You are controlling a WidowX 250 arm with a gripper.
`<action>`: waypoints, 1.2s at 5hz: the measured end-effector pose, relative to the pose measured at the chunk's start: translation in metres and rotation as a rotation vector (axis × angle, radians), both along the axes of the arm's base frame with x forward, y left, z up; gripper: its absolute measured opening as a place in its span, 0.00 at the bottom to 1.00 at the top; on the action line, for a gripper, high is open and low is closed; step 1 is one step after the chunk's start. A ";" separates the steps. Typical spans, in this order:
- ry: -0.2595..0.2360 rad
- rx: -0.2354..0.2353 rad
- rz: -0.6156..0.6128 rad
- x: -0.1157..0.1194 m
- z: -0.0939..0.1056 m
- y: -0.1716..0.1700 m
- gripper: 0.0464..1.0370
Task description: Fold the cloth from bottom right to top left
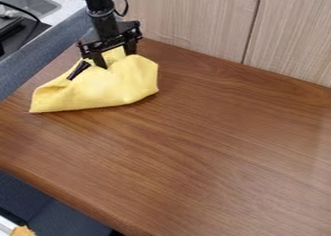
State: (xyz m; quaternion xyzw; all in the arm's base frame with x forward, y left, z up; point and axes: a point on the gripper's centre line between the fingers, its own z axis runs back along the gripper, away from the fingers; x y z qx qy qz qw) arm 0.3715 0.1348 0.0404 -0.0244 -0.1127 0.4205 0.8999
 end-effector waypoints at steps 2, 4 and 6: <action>-0.026 -0.009 0.006 -0.006 0.034 -0.005 0.96; -0.119 0.003 0.004 -0.010 0.081 -0.005 0.96; -0.152 -0.012 0.007 -0.018 0.102 -0.006 0.96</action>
